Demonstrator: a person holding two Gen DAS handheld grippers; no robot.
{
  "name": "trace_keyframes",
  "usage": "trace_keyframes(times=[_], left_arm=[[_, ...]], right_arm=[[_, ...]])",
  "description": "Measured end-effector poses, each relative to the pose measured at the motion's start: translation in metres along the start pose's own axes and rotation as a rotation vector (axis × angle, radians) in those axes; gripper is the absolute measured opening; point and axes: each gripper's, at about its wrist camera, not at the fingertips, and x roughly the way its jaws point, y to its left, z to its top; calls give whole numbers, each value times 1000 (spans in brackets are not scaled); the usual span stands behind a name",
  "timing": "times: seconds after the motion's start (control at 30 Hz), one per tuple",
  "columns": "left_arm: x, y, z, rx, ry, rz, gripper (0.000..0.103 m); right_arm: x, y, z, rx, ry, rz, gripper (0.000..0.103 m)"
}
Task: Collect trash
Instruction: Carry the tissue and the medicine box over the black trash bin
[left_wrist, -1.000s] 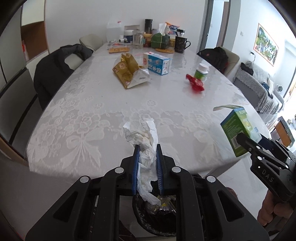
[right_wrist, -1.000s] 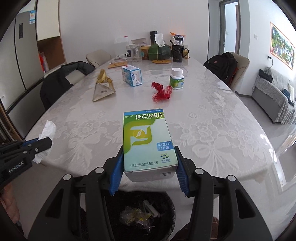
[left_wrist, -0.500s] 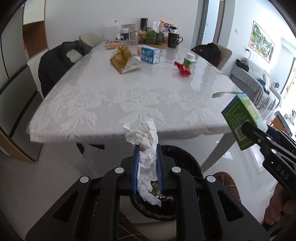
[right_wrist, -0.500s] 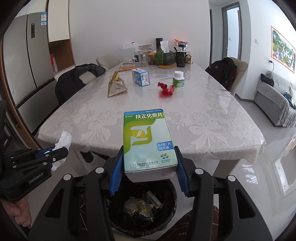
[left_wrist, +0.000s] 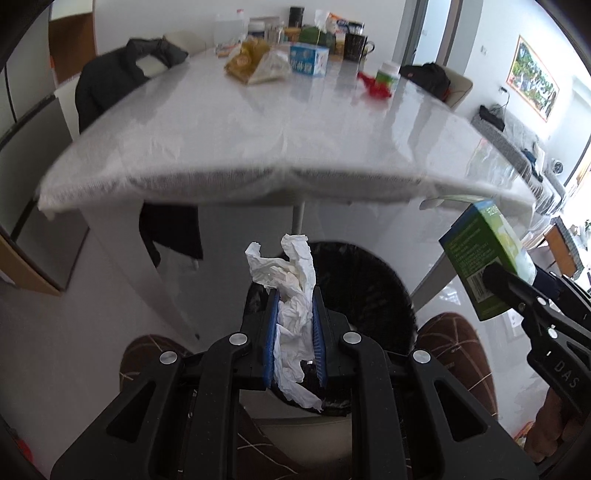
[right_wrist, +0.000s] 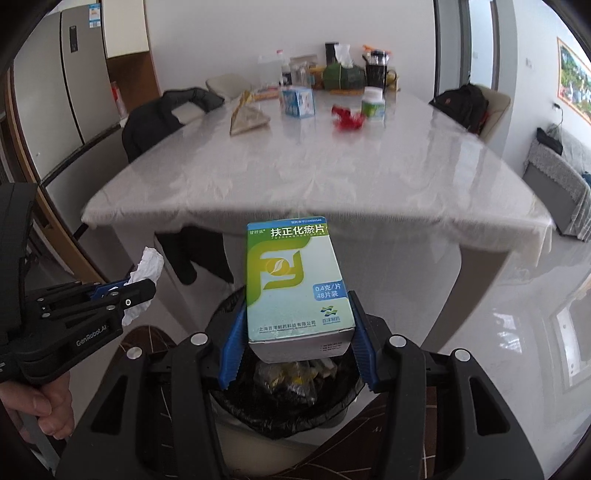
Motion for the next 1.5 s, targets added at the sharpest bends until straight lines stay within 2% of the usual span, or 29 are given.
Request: trace_keyframes(times=[0.27, 0.57, 1.03, 1.27, 1.5], left_arm=[[34, -1, -21, 6, 55, -5, 16], [75, -10, -29, 5, 125, -21, 16], [112, -68, -21, 91, 155, -74, 16], [127, -78, -17, 110, 154, -76, 16], [158, -77, -25, 112, 195, -61, 17]], right_arm=[[31, -6, -22, 17, 54, -26, 48], [55, -23, -38, 36, 98, -68, 48], [46, -59, -39, 100, 95, -158, 48], [53, -67, -37, 111, 101, -178, 47], [68, -70, -43, 121, 126, -179, 47]])
